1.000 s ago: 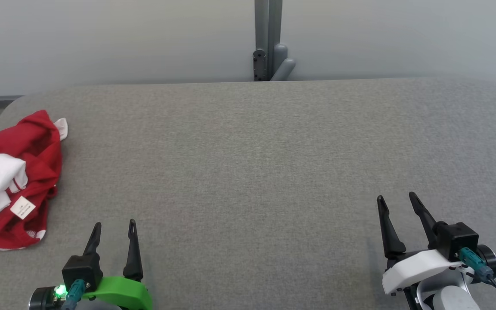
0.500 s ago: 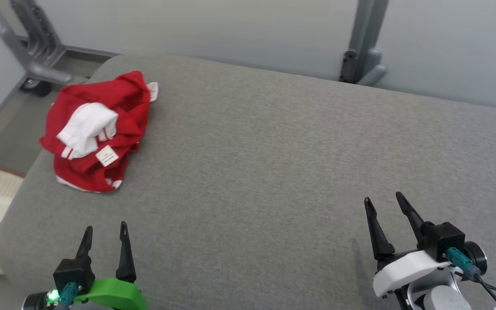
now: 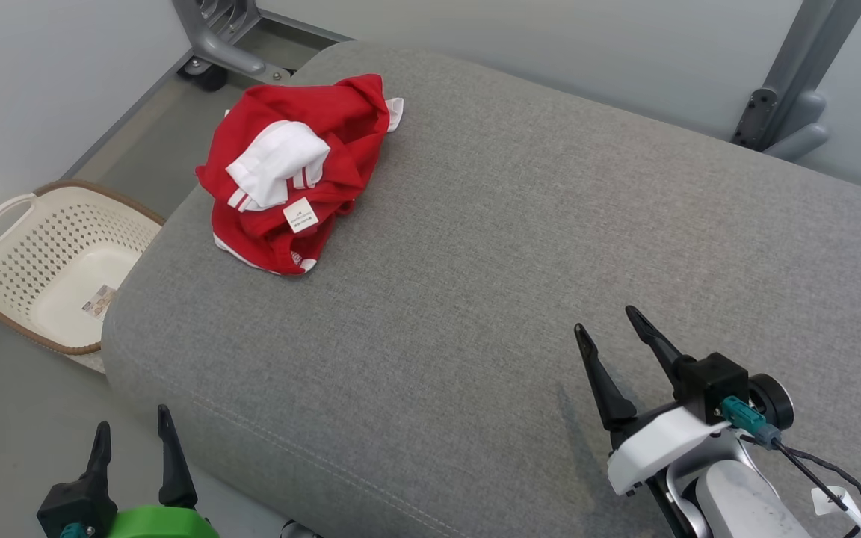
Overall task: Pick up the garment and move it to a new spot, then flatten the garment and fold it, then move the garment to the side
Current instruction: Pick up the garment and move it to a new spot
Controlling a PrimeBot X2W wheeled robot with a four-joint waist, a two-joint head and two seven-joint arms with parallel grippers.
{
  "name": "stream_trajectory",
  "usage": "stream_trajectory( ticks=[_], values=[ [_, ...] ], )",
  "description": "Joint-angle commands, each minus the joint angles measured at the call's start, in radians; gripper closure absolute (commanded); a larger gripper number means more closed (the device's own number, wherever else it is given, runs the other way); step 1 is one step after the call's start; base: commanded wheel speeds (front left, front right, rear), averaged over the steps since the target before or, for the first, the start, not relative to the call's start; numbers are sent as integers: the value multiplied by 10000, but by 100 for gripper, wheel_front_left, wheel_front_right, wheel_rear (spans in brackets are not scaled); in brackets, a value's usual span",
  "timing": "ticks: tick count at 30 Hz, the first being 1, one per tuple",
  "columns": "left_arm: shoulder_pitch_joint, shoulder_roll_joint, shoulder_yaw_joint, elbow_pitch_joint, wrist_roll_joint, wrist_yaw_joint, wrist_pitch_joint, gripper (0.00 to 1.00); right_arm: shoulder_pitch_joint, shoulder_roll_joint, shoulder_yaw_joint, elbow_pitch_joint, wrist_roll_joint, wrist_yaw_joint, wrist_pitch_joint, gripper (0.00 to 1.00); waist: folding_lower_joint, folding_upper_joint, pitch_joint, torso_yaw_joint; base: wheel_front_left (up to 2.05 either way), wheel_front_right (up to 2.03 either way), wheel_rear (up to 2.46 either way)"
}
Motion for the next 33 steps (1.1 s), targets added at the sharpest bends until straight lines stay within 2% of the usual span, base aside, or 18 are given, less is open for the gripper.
stream_trajectory(
  ticks=[1,4,9,15,20,25,28,29,33],
  values=[
    [125,30,-20,-32,-55,13,4,0,-97,-102,9,49,83,-3,-34,0,0,65,184,160,0,0,0],
    [8,32,-80,28,-186,-131,4,0,-101,-130,-48,69,149,-3,-34,0,0,65,228,148,0,0,0],
    [-548,38,-323,621,-304,-719,6,0,248,-205,-424,-99,122,-3,-32,0,0,65,341,87,0,0,0],
    [-2300,251,-176,1608,26,-1332,6,0,544,-432,-890,-455,-79,-3,-34,0,0,65,800,-181,0,0,0],
    [-4409,889,-104,2556,167,-1607,4,0,317,-761,-918,-695,-79,-4,-34,0,0,65,1541,-956,0,0,0],
    [-6513,1807,-352,3680,21,-1736,4,0,88,-1003,-801,-743,-10,-3,-34,0,0,65,2124,-1712,0,0,0],
    [-7886,2444,-833,4679,-172,-1742,120,0,-77,-1138,-711,-735,94,-5,-34,0,0,65,2476,-2275,0,0,0],
    [-7886,2444,-833,4679,-172,-1742,120,0,-77,-1138,-711,-735,94,-5,-34,0,0,65,2476,-2275,0,0,0],
    [-8873,3077,-1534,5599,-691,-1729,847,0,-280,-1248,-593,-704,141,-5,-34,0,0,65,2796,-2811,0,0,0]
  ],
)
